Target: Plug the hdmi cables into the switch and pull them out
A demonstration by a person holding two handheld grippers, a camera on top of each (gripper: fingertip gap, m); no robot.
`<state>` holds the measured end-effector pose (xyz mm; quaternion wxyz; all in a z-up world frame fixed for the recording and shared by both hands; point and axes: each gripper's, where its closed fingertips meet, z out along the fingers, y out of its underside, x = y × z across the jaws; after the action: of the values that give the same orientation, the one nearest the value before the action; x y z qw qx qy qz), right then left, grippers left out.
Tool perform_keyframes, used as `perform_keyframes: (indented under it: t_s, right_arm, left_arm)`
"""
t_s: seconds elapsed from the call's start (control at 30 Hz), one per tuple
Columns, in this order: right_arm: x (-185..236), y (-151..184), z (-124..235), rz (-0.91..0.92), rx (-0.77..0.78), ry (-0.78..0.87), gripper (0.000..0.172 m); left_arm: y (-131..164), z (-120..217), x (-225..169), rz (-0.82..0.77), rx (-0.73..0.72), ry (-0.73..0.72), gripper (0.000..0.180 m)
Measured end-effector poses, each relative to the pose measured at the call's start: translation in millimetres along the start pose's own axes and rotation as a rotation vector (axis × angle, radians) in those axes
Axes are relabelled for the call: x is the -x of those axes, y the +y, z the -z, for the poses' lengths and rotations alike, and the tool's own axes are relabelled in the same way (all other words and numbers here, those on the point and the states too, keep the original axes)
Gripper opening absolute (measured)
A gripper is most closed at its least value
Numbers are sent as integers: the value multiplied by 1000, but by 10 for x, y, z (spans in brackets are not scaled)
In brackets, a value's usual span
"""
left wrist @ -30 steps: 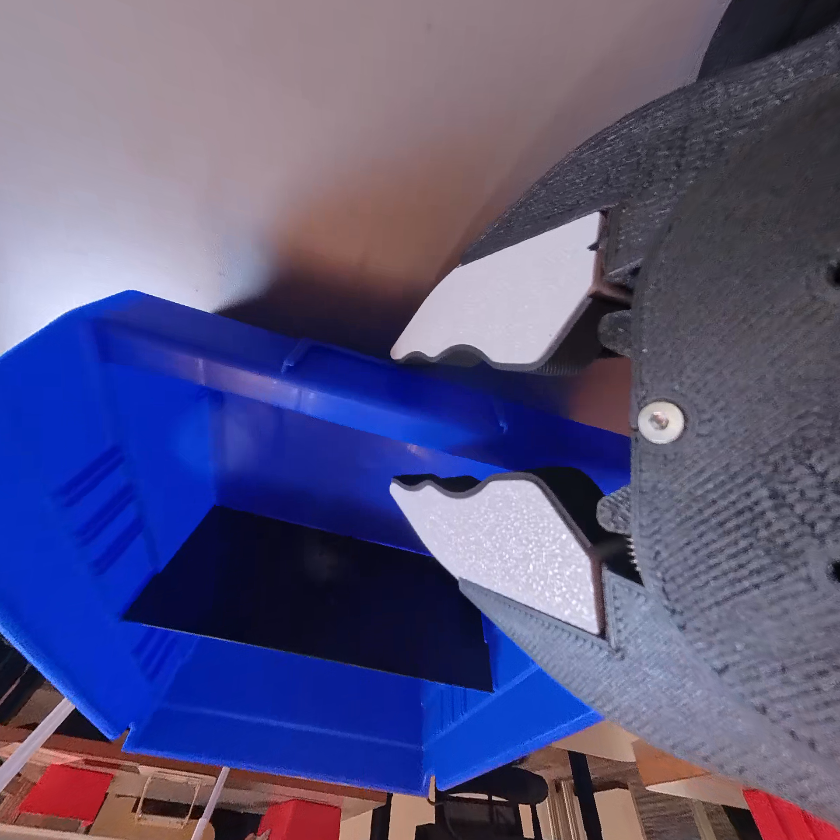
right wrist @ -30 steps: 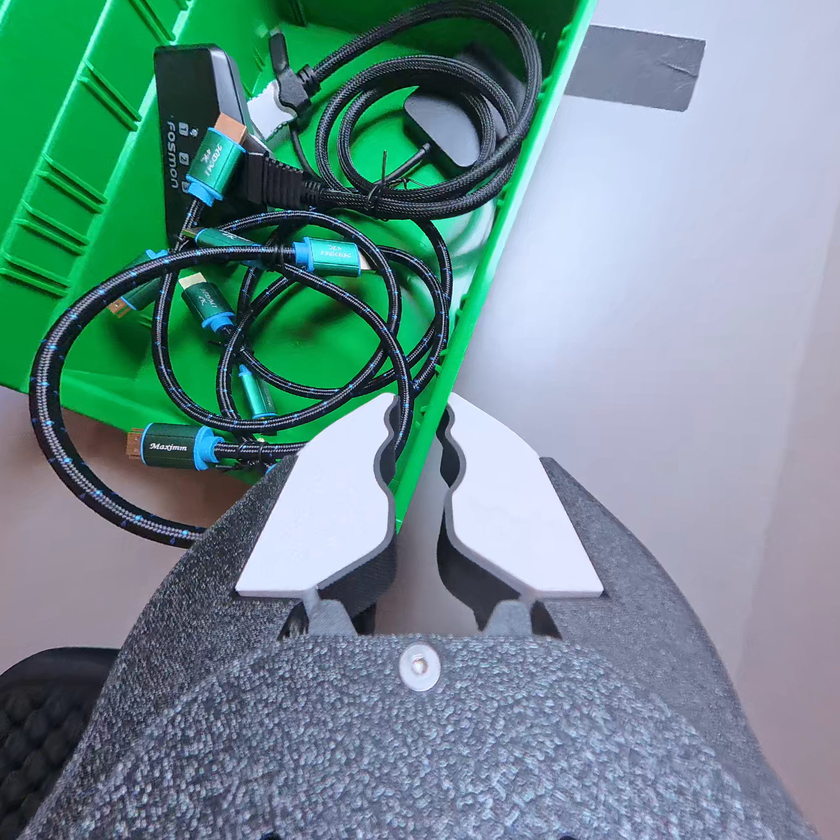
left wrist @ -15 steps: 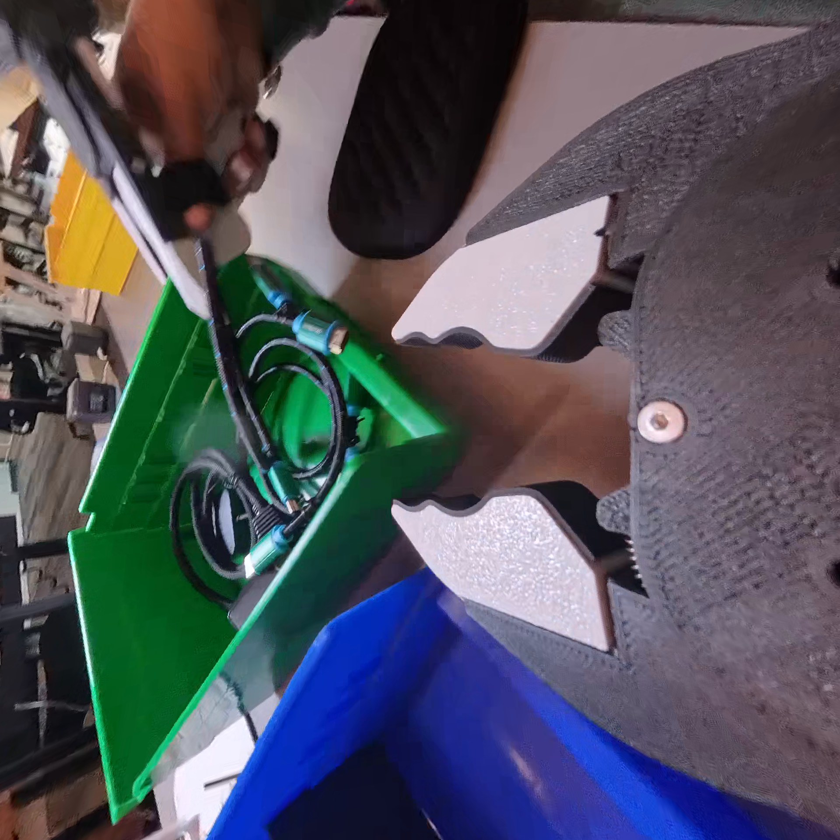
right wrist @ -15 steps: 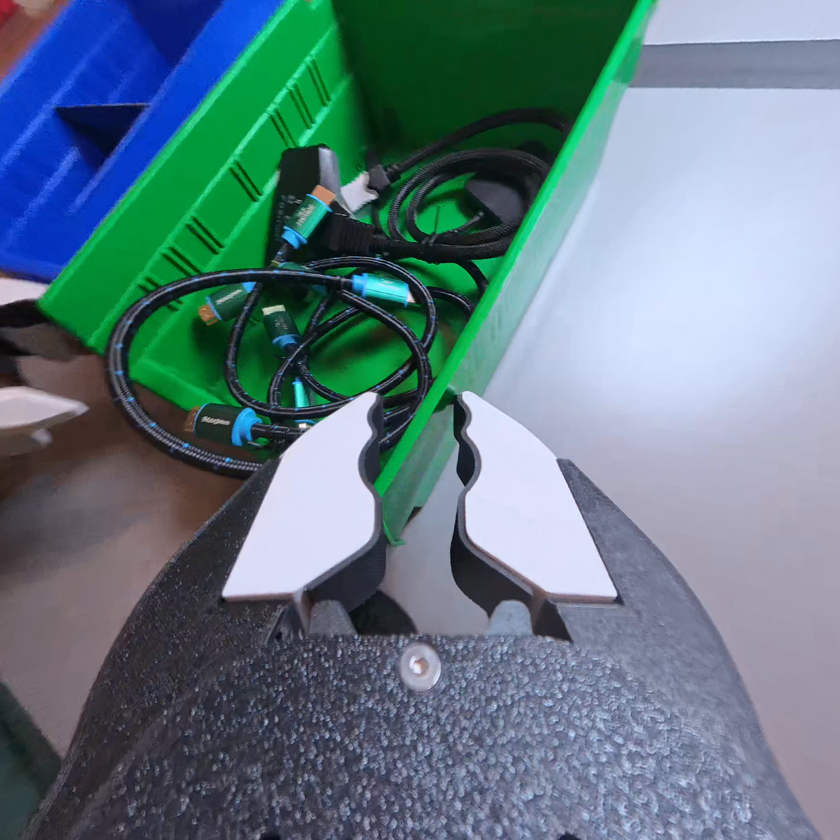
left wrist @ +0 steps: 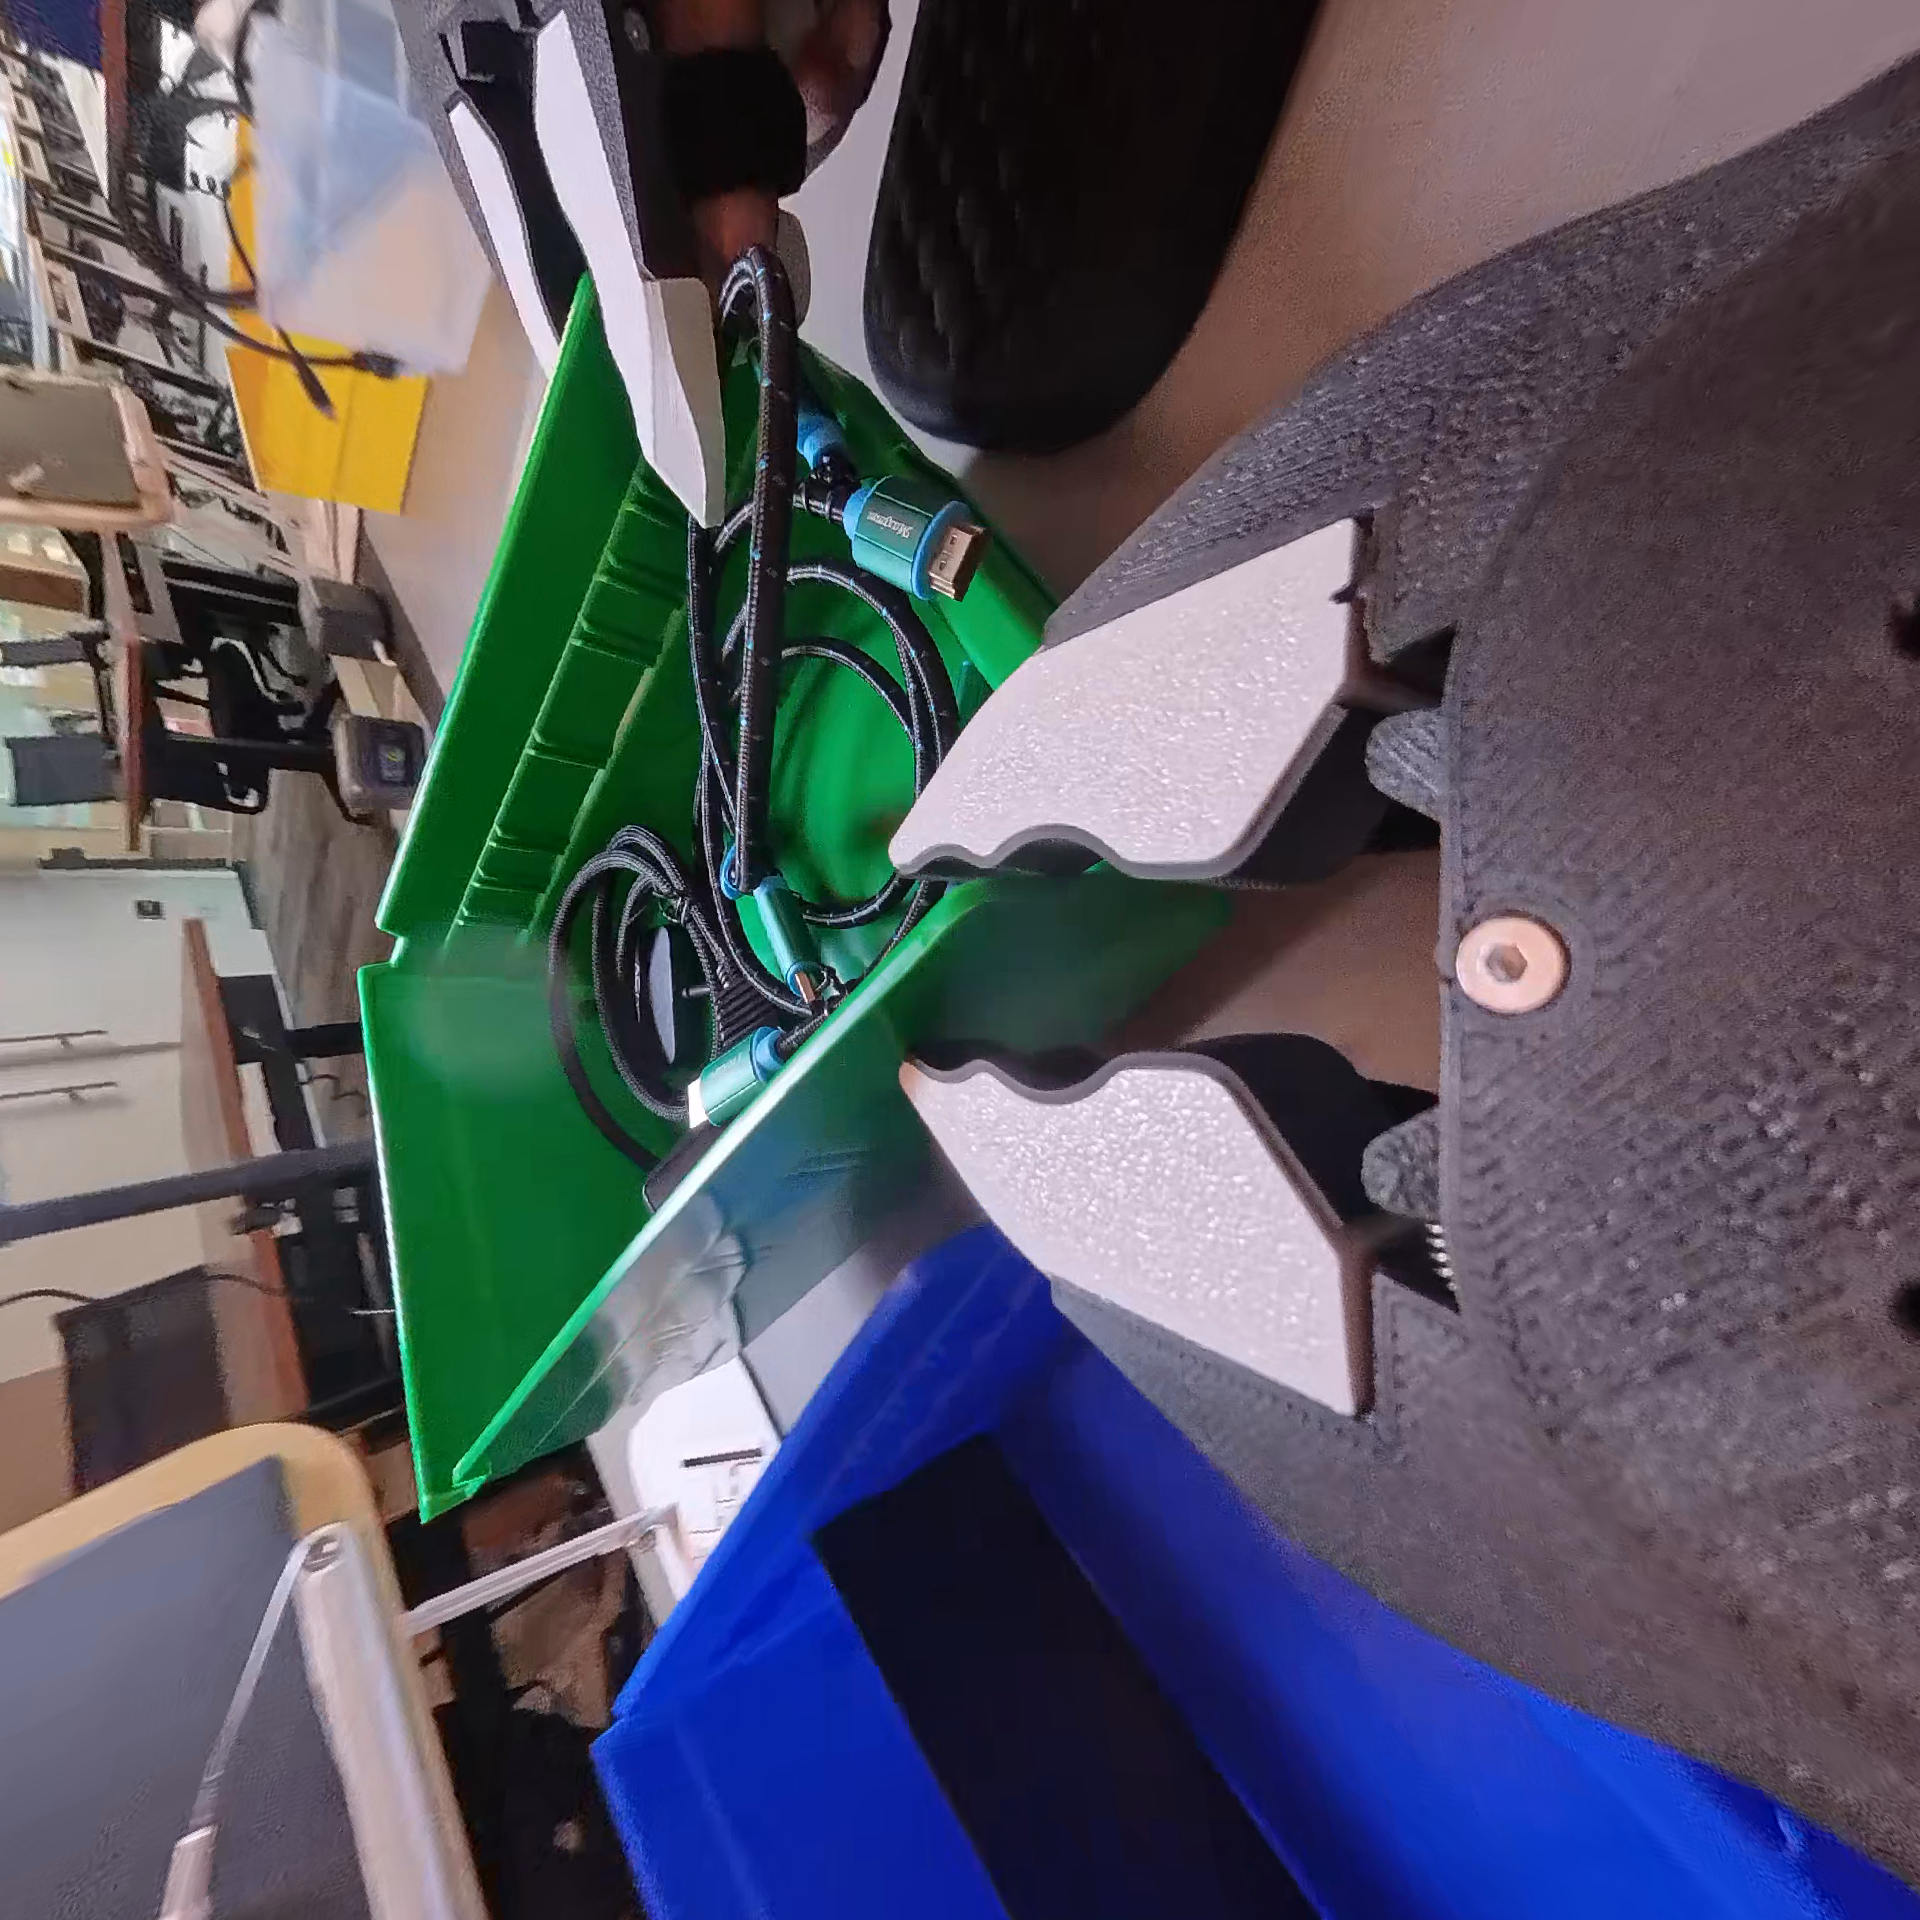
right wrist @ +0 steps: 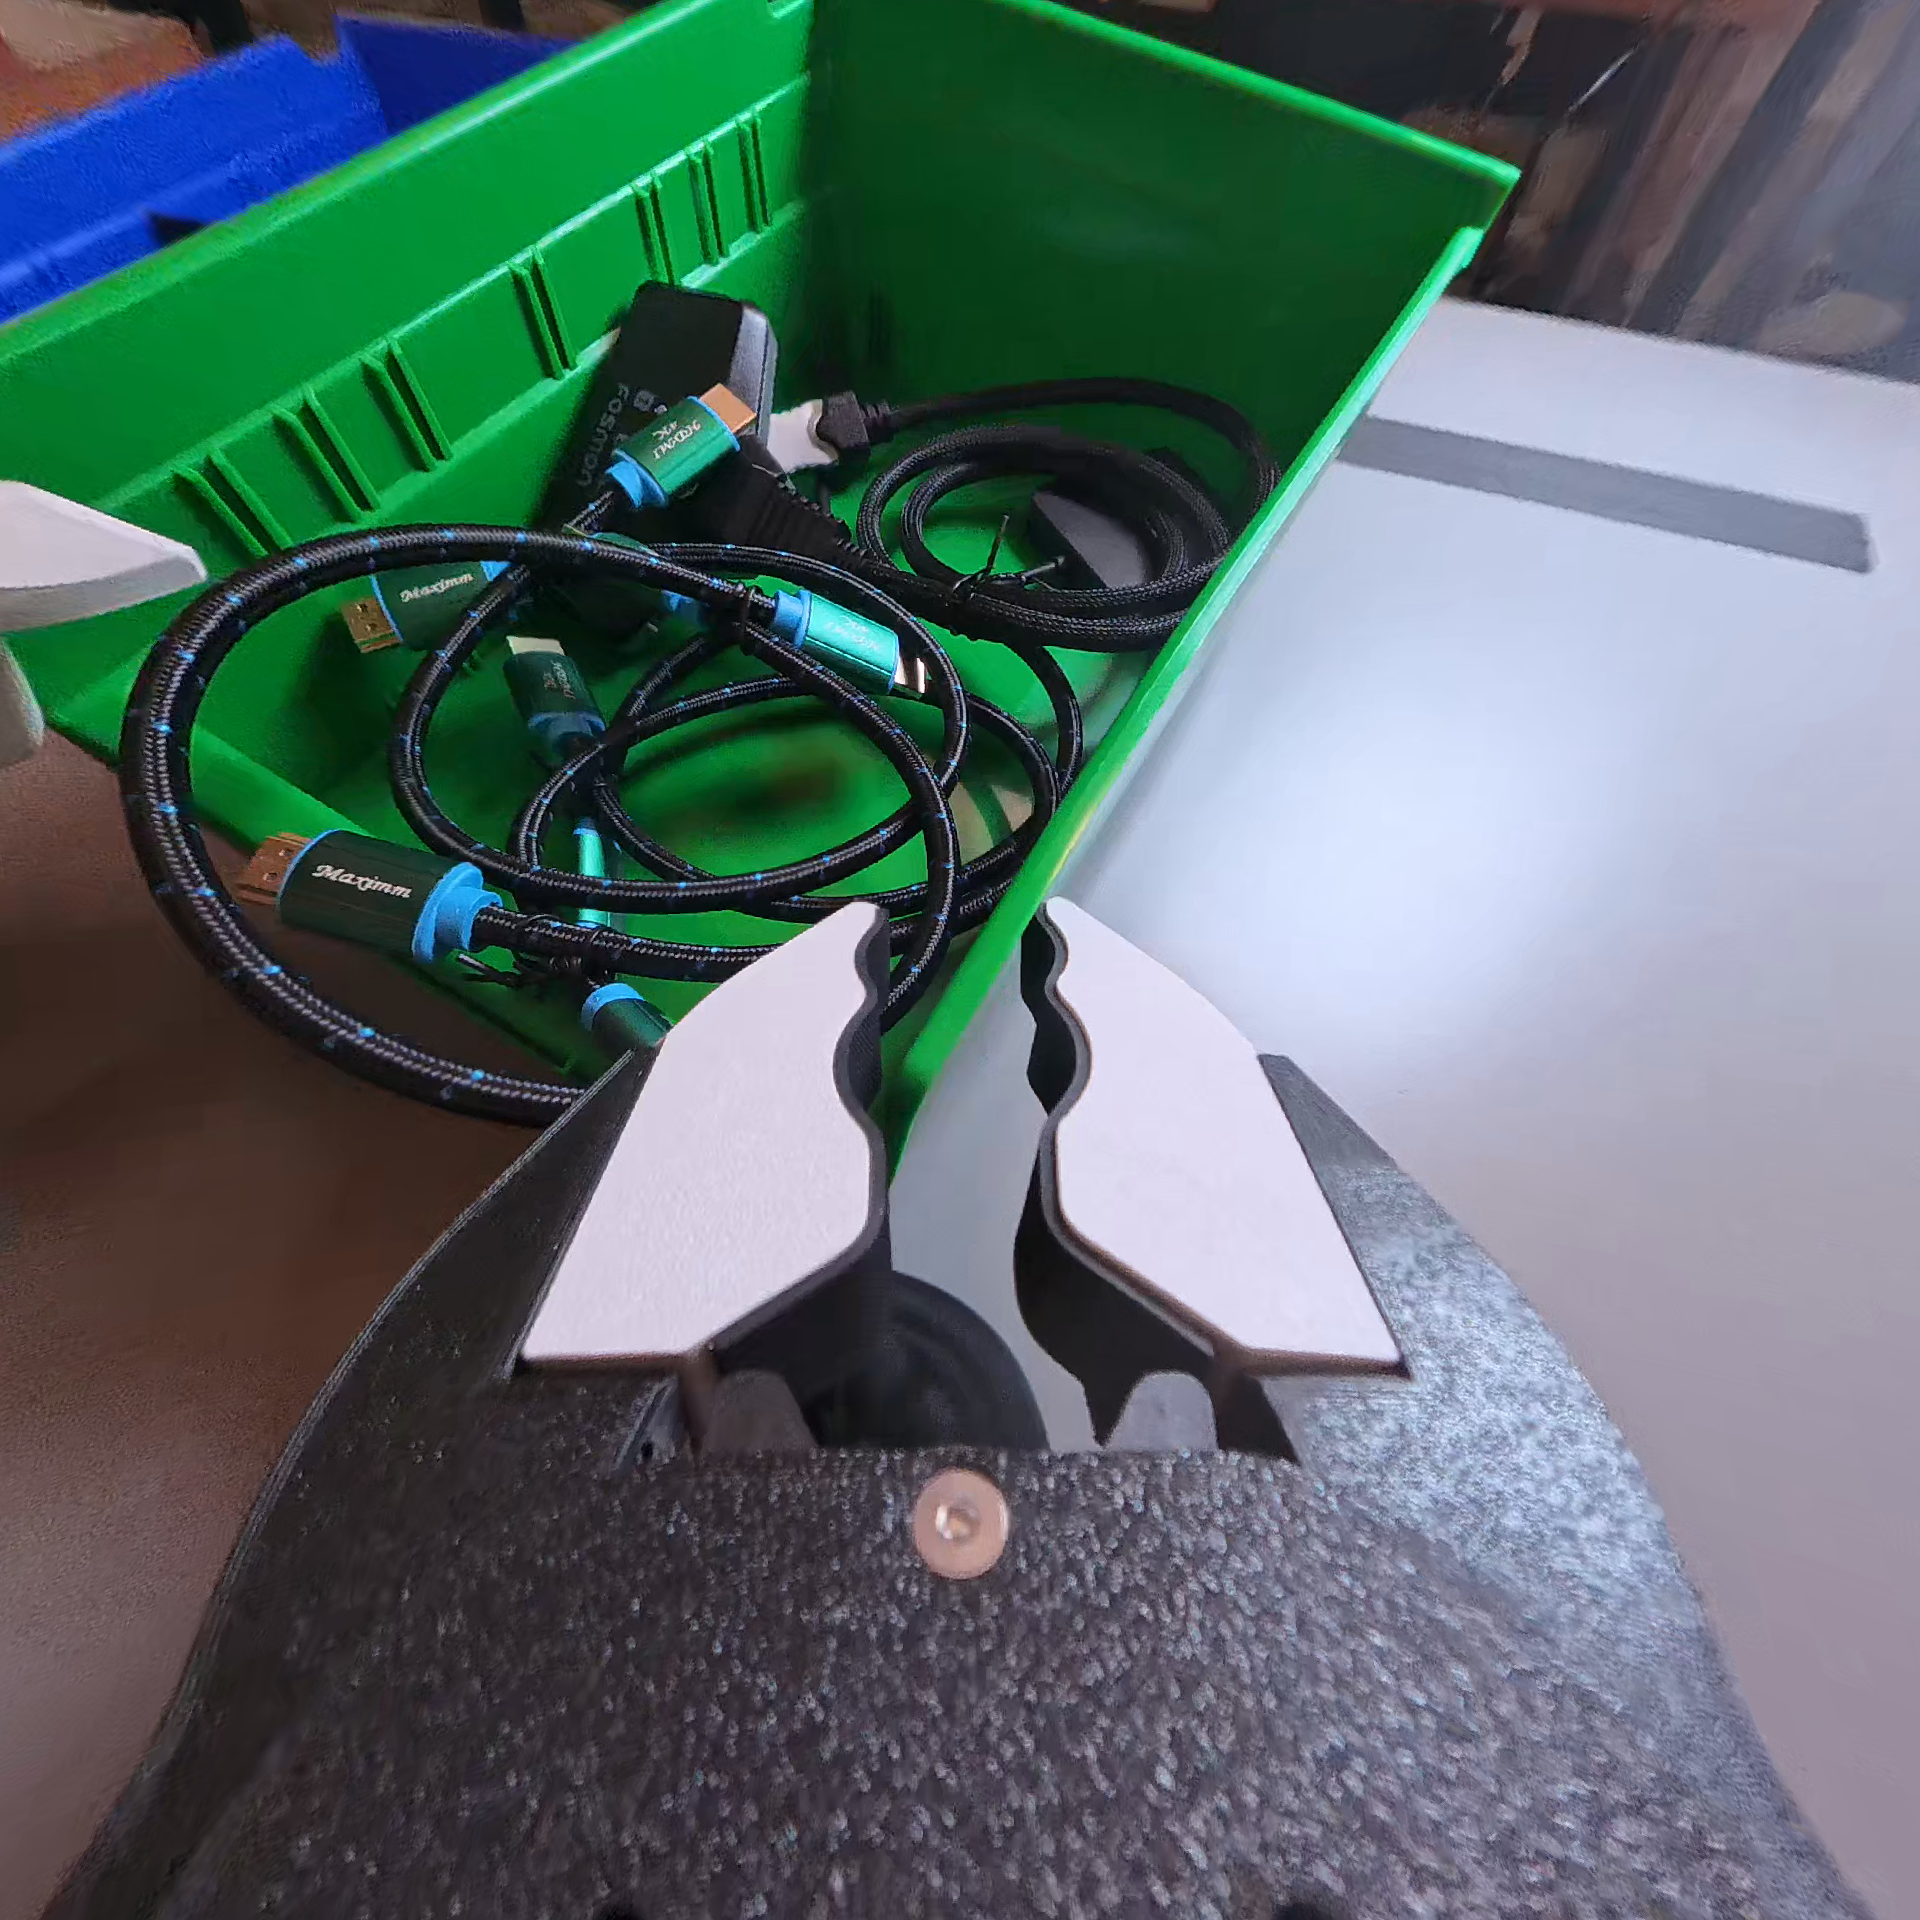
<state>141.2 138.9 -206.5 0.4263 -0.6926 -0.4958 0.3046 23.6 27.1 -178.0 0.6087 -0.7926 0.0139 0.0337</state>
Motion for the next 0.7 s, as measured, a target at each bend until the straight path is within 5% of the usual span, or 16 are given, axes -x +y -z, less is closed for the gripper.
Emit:
perform_keyframes:
  t_s: [0.17,0.3,0.47,0.7]
  right_arm:
    - [239,-514,440,62,-86,0,26]
    - [696,-1059,488,166,-122,-98,29]
    - [1467,-1682,165,292,-130,-258,28]
    - [2804,-2198,-568,428,-58,-470,27]
  left_arm:
    - [-567,483,-46,-70,-96,-13,31]
    - [-885,1003,296,-88,-125,-115,30]
    - [-1017,1769,929,-74,-136,-291,29]
    - [-825,2912,1869,-12,-109,-545,28]
